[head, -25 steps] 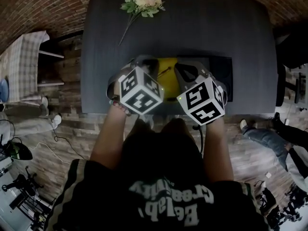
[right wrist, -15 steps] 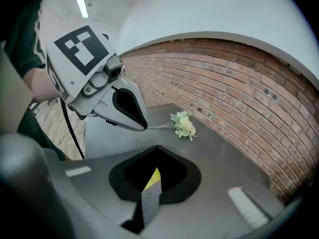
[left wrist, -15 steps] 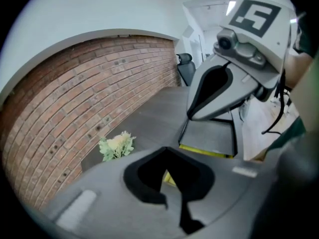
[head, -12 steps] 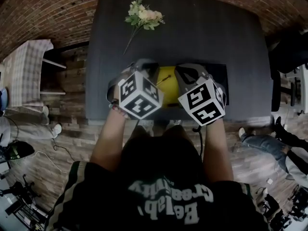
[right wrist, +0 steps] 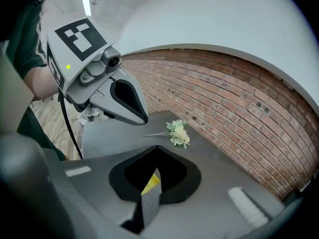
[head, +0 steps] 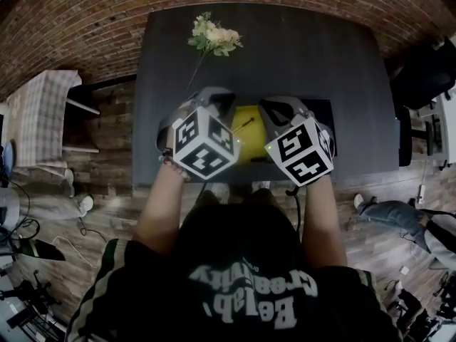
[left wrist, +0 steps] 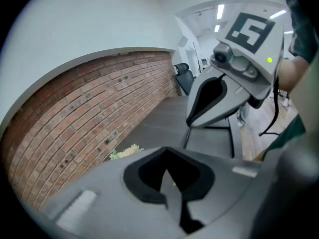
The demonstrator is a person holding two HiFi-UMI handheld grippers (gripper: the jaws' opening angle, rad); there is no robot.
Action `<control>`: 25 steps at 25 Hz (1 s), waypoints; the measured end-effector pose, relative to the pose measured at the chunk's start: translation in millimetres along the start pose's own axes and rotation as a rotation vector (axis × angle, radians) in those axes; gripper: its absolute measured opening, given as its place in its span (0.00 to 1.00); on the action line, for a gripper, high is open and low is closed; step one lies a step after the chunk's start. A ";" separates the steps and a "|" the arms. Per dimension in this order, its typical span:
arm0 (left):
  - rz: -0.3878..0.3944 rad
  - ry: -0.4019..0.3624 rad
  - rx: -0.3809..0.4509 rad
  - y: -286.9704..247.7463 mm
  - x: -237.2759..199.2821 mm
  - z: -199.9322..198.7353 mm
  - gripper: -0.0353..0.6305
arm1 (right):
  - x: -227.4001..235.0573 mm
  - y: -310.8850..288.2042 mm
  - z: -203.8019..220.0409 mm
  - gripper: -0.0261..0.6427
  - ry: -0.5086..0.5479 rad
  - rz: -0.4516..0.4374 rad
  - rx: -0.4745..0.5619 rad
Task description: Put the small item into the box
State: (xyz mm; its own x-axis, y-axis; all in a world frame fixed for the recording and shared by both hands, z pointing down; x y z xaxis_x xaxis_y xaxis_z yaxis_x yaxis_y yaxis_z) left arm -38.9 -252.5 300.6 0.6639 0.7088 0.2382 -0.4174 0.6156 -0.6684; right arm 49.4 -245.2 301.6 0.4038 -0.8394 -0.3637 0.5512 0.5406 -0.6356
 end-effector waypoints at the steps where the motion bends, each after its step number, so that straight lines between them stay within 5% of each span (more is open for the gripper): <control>1: 0.001 -0.005 0.006 3.5 0.5 -0.7 0.06 | -1.7 1.9 -2.7 0.05 0.002 0.005 0.001; 25: 0.071 -0.084 0.069 54.7 19.3 28.5 0.06 | -62.9 22.7 -18.0 0.05 -0.068 0.104 -0.033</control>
State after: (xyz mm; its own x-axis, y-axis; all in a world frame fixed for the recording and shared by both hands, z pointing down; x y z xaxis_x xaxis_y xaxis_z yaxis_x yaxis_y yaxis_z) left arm -66.6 -195.4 288.7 0.5783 0.7760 0.2518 -0.5053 0.5830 -0.6362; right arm 23.3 -181.1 297.8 0.5062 -0.7728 -0.3827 0.4800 0.6212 -0.6195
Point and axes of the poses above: the fingertips, and each gripper's own axes: y backward along the fingers, x to its right, z out of its underside, the point moved 5 cm from there along y, backward along the fingers, and after that the axes turned 9 degrees about y, right-handed, at the moved point
